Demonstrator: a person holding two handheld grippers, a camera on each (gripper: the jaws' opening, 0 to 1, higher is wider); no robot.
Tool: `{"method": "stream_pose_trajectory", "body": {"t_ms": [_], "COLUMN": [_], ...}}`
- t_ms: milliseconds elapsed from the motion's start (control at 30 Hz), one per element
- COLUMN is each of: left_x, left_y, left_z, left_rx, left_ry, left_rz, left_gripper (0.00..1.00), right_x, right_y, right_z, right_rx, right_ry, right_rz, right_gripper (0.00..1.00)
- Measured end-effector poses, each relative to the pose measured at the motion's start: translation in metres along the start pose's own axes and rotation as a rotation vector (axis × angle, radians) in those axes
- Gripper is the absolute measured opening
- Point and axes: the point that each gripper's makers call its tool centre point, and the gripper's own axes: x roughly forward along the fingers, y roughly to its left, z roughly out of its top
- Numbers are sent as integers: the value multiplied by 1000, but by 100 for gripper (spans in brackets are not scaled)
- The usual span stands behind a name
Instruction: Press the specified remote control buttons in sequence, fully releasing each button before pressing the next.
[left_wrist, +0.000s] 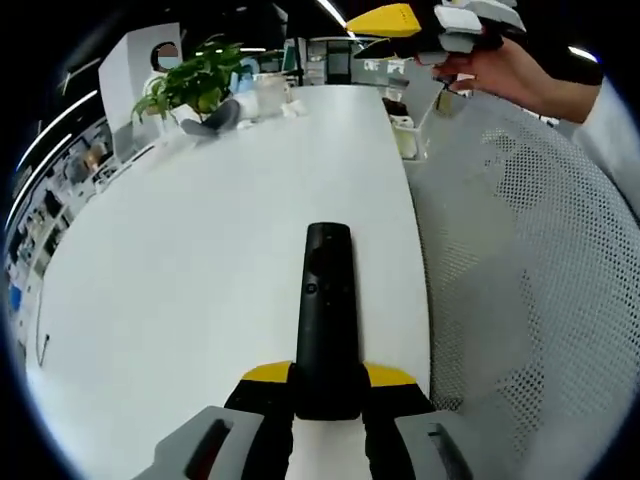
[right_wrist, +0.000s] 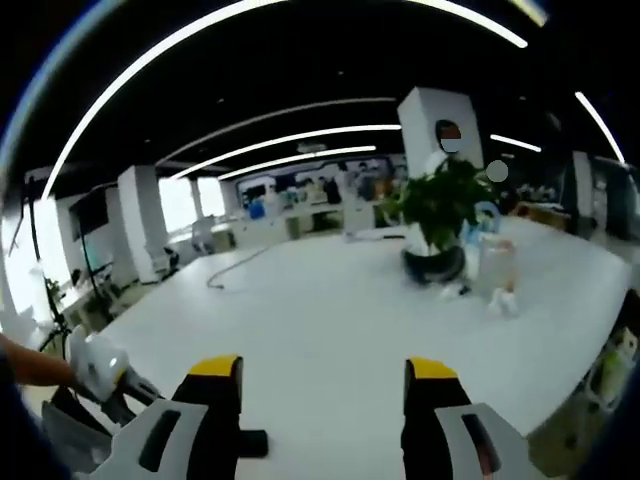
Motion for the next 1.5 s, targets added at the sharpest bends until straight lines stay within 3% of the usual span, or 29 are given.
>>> {"method": "stream_pose_trajectory", "body": {"t_ms": [100,200,333,533,733,1000,1500], "left_x": [-3,-2,-2,-3,-2,-3,2], "left_y": [5,8,14,21,40,69,132], "left_z": [-1,-1,0,1,0,0,14], "left_rx": [8,35,57,72,47,71,101], "left_ry": [9,23,42,49,43,62,71], "left_rz": [-21,-44,-60,-67,-56,-31,20], "left_gripper": [25,25,25,25,24,23,23], "right_x": [5,6,8,8,14,18,17], "right_y": [-2,-4,-8,-15,-17,-18,-23], "right_z": [-4,-5,-5,-2,-6,-13,-16], "right_rx": [2,-35,-38,-65,-72,-85,-93], "right_ry": [-8,-7,-34,-51,-36,-1,16], "right_rz": [-16,-49,-87,-131,-145,-148,-159], "right_gripper": [79,81,99,99,98,98,97]}}
